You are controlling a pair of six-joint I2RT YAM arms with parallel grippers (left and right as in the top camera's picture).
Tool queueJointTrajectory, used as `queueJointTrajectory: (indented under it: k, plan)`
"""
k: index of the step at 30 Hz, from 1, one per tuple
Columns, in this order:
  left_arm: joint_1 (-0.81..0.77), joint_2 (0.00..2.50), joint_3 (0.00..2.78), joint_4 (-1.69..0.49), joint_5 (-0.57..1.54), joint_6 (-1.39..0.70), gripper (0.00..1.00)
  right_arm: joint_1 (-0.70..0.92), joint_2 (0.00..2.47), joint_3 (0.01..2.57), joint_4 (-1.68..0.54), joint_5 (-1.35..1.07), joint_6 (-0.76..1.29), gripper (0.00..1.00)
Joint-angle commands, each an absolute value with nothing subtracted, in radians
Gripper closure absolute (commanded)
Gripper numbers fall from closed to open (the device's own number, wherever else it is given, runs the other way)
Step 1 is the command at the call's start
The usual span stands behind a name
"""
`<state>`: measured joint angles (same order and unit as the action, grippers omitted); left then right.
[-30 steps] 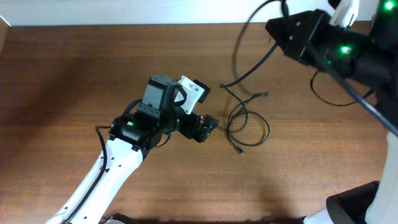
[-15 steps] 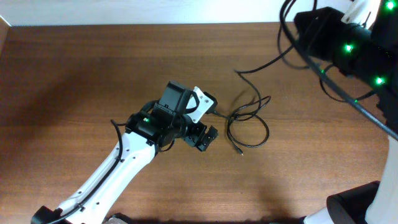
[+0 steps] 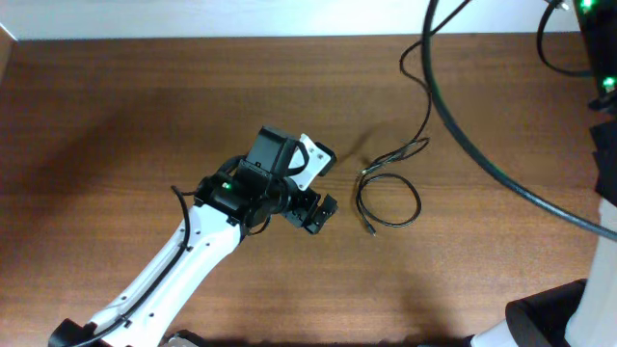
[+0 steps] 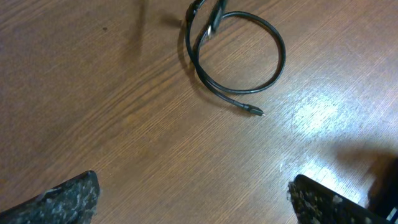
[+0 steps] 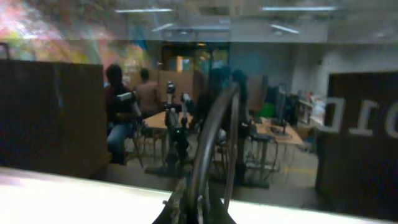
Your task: Untangle cables
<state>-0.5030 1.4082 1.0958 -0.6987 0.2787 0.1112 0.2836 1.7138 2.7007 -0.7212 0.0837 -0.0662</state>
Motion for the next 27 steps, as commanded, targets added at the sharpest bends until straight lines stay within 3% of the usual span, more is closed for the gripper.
queueJointTrajectory:
  k: [1,6,9,14,16,22,27]
  plan:
    - [-0.504,1.410,1.096,-0.690,0.273,0.105,0.01,0.281,1.708,2.704,-0.753,-0.161,-0.212,0.96]
    - [-0.504,1.410,1.096,-0.690,0.273,0.097,0.01,0.281,1.784,2.638,-0.986,-0.075,-0.490,0.96]
    - [-0.504,1.410,1.096,-0.693,0.273,0.098,0.01,0.273,1.830,2.624,-0.891,0.197,-0.494,0.96]
    - [-0.504,1.410,1.096,-0.693,0.272,0.098,0.01,0.245,1.829,2.625,-0.712,0.377,-0.598,0.96]
    - [-0.504,1.410,1.096,-0.694,0.272,0.098,0.01,0.229,1.829,2.625,-0.702,0.465,-0.587,0.96]
    - [-0.504,1.410,1.096,-0.694,0.272,0.098,0.01,-0.083,1.832,2.601,-0.902,0.561,-0.144,0.96]
    - [-0.504,1.410,1.096,-0.694,0.272,0.098,0.01,-0.359,1.832,2.486,-0.885,0.361,-0.091,0.96]
